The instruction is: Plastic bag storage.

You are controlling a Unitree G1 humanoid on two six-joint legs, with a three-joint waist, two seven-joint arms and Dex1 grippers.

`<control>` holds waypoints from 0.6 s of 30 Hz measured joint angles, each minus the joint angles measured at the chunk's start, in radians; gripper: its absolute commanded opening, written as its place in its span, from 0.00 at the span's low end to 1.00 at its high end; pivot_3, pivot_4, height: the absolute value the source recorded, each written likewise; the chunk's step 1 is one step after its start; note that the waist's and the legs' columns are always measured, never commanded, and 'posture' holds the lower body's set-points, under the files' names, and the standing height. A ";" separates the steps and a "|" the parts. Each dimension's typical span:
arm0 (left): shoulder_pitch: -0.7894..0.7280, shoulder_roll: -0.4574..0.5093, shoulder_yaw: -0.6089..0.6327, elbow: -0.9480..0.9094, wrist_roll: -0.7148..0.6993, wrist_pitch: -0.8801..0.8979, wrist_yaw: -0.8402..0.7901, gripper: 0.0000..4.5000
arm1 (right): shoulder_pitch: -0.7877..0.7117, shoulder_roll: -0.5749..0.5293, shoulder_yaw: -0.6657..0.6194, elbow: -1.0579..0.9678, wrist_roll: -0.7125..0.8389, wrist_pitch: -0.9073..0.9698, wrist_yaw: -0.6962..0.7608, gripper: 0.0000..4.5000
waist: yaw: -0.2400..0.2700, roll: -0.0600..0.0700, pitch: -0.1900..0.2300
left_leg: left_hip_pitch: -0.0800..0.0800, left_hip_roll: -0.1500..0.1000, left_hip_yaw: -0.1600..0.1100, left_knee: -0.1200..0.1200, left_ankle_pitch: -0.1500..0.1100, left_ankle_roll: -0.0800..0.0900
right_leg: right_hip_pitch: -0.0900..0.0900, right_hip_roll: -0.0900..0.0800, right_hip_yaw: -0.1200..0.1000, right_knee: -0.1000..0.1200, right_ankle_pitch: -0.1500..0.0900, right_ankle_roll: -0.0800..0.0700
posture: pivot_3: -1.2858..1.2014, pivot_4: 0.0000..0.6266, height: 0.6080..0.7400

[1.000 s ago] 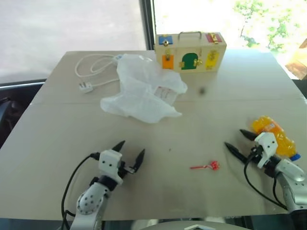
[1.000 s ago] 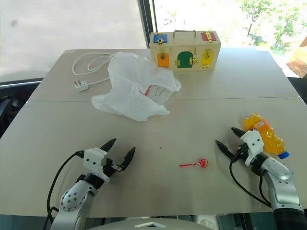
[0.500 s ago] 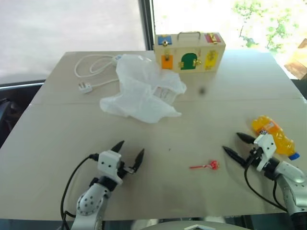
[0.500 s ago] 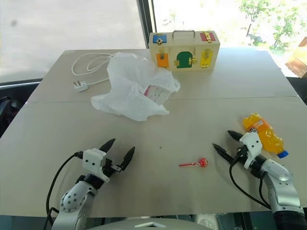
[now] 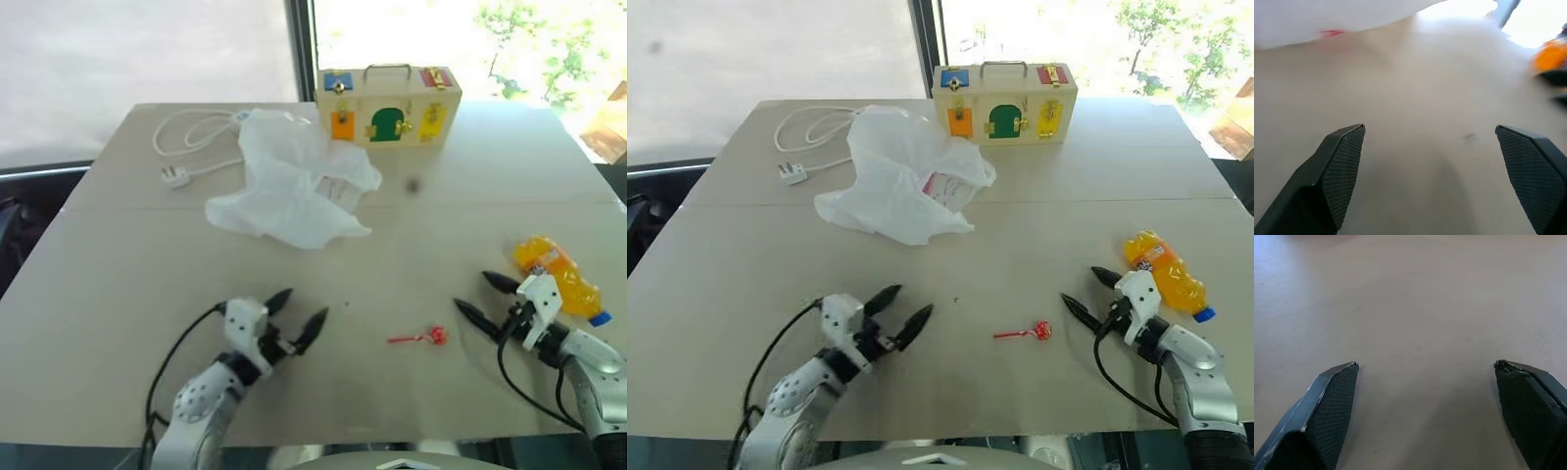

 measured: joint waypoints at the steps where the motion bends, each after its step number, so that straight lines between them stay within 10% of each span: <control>1: -0.038 -0.010 -0.013 0.005 -0.017 0.014 -0.014 1.00 | -0.004 0.002 0.004 0.001 -0.002 0.000 0.000 1.00 | -0.001 0.000 0.000 | 0.000 0.000 0.000 0.001 0.000 0.000 | 0.000 0.000 0.000 0.001 0.000 0.000 | 0.52 0.24 0.99; 18: -0.413 -0.208 -0.057 0.211 0.144 -0.203 0.037 1.00 | -0.004 0.037 0.028 -0.018 -0.024 -0.012 -0.017 1.00 | -0.014 -0.008 0.005 | 0.001 0.000 0.001 0.009 0.001 -0.001 | 0.000 0.001 0.002 0.010 0.000 0.000 | 0.52 0.24 0.99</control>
